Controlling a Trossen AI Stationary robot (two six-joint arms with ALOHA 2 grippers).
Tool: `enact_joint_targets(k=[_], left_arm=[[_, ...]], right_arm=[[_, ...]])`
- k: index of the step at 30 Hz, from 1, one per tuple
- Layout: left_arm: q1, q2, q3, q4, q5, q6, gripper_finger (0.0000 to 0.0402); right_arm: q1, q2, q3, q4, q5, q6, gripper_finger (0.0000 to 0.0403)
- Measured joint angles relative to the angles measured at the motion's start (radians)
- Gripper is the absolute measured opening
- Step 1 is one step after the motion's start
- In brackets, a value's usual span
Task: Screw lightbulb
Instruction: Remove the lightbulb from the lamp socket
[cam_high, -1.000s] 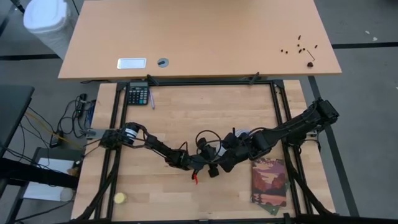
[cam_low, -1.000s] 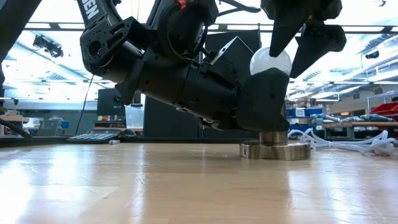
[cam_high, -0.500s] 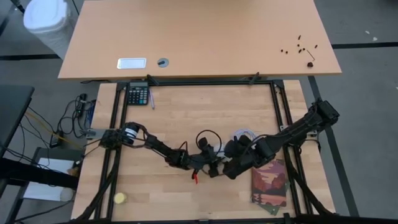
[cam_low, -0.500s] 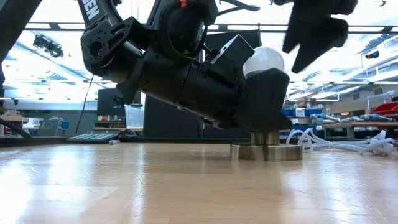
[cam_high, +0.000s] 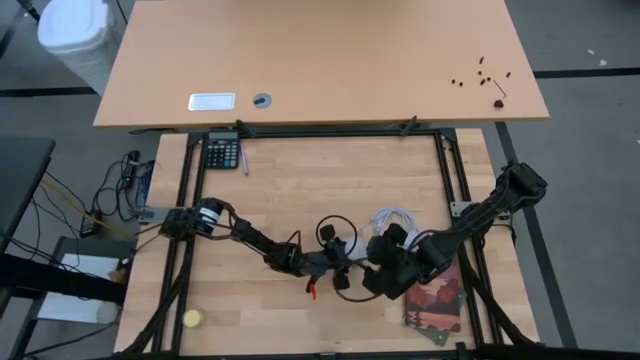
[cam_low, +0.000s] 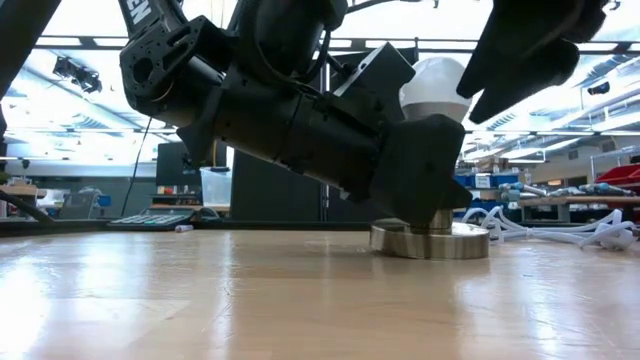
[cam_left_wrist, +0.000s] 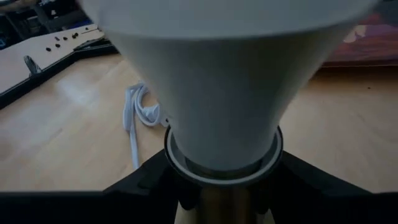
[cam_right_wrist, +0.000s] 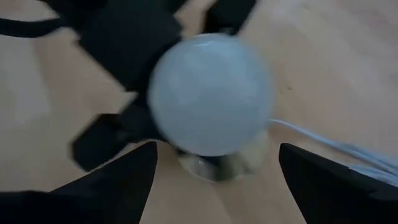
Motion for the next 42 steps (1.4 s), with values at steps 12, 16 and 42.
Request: enact_joint_targets(k=[12, 16, 42], left_arm=[[0.001, 0.000, 0.000, -0.004, -0.001, -0.044, 0.0198], [0.008, 0.001, 0.000, -0.003, 0.000, -0.057, 0.0198], [0.008, 0.002, -0.002, 0.003, 0.000, -0.077, 0.0198]], right_arm=[[0.061, 0.000, -0.259, 0.418, 0.257, -0.071, 0.0347], [0.033, 0.000, -0.294, 0.563, 0.259, -0.185, 0.0347], [0.016, -0.056, -0.300, 0.339, 0.109, -0.144, 0.0346]])
